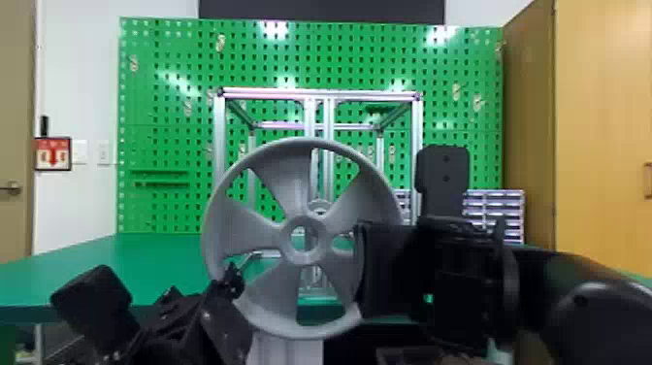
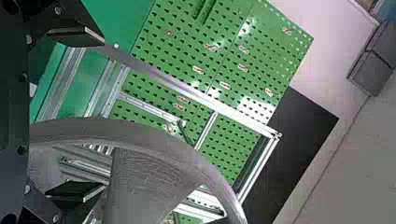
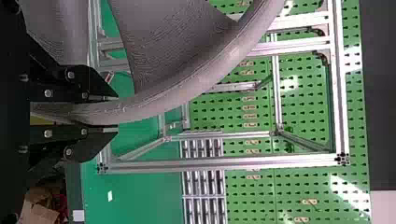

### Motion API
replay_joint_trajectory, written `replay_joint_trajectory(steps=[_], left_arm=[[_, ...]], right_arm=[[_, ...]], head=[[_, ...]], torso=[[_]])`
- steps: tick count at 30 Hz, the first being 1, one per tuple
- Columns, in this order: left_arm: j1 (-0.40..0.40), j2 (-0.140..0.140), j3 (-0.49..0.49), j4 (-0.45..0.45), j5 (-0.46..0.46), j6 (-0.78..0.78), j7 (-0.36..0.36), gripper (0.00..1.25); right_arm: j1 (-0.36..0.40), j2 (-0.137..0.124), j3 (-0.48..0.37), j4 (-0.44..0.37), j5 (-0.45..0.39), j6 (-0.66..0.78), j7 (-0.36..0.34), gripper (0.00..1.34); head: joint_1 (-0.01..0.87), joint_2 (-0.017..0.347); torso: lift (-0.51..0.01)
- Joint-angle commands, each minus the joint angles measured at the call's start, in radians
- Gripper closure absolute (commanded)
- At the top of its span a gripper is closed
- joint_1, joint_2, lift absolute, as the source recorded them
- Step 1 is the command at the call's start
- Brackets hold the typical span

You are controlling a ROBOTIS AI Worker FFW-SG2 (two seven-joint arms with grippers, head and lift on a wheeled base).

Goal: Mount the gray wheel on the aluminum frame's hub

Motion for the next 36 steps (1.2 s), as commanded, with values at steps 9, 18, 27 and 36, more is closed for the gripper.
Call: replay_joint_trajectory(steps=[9, 18, 27, 36], left_arm=[[-0.042, -0.007, -0.014, 0.053, 0.012, 0.000, -0.001, 0.26], [-0.053, -0.008, -0.017, 0.060, 0.006, 0.000, -0.006, 0.53], [-0.050, -0.008, -0.020, 0.060, 0.000, 0.002, -0.009, 0.66], [-0.048, -0.010, -0.017, 0.060, -0.002, 0.002, -0.009, 0.80]], right_arm=[[-0.001, -0.001, 0.002, 0.000, -0.004, 0.000, 0.000, 1.17], [0.000, -0.001, 0.005, -0.002, -0.007, -0.002, 0.000, 1.17], [0.000, -0.003, 0.006, 0.000, -0.005, -0.002, 0.000, 1.17], [0.002, -0.003, 0.006, 0.000, -0.005, -0.002, 0.002, 1.17]], head=[[-0.005, 0.006], [-0.005, 0.006], [-0.005, 0.006], [-0.005, 0.006]], torso=[[-0.499], [-0.499], [-0.499], [-0.499]])
